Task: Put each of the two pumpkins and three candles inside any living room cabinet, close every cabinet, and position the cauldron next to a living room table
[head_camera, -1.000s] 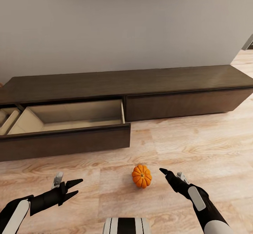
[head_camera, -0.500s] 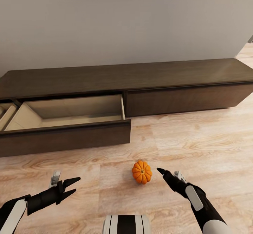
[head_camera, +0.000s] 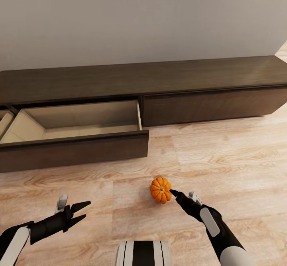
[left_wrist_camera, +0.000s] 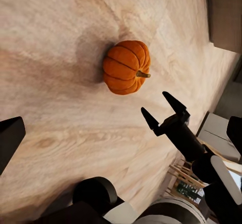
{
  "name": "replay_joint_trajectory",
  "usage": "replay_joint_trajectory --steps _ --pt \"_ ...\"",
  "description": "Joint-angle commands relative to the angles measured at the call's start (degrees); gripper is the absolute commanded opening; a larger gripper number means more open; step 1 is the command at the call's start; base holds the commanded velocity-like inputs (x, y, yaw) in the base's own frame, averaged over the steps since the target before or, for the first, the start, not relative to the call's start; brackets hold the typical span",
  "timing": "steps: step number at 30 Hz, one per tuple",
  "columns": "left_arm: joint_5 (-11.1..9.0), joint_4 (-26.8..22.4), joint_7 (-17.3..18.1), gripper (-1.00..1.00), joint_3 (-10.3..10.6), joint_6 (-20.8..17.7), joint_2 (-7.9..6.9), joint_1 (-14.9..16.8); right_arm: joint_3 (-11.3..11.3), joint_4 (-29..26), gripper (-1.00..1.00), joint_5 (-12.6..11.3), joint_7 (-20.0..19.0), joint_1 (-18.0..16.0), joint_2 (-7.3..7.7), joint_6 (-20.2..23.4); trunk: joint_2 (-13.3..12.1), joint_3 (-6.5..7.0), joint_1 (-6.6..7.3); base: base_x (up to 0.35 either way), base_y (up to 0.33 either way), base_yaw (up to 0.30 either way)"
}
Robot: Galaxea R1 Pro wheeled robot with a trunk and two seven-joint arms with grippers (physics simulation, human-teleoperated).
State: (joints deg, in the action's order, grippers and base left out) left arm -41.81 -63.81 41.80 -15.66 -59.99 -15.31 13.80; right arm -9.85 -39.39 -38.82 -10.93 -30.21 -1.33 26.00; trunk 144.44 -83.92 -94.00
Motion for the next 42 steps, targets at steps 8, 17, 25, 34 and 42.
replay_joint_trajectory --steps 8,17,25,34,42 --pt "0.0 0.0 0.0 1.00 -2.5 0.0 0.01 0.0 0.4 -0.1 1.00 0.1 -0.1 0.0 0.50 0.1 0.0 -0.01 0.00 0.000 0.000 0.000" --pt "0.0 0.0 0.0 1.00 -2.7 0.0 0.02 0.0 0.4 -0.1 1.00 0.1 -0.1 0.0 0.62 0.0 0.0 -0.01 0.00 0.108 0.000 0.000" --pt "0.0 0.0 0.0 1.00 -2.8 0.0 -0.07 0.0 0.4 0.1 1.00 0.1 -0.1 0.0 0.64 0.0 0.0 -0.01 0.00 0.090 0.000 0.000" --pt "0.0 -0.1 0.0 1.00 -2.8 0.0 -0.06 0.0 0.4 0.3 1.00 0.2 0.0 0.0 0.70 0.0 0.1 -1.34 -0.15 0.002 0.000 0.000" --pt "0.0 -0.2 0.0 1.00 -2.8 0.0 -0.01 0.0 0.4 0.3 1.00 0.2 0.0 0.0 0.72 0.0 0.2 -2.67 -0.31 0.000 0.000 0.000"
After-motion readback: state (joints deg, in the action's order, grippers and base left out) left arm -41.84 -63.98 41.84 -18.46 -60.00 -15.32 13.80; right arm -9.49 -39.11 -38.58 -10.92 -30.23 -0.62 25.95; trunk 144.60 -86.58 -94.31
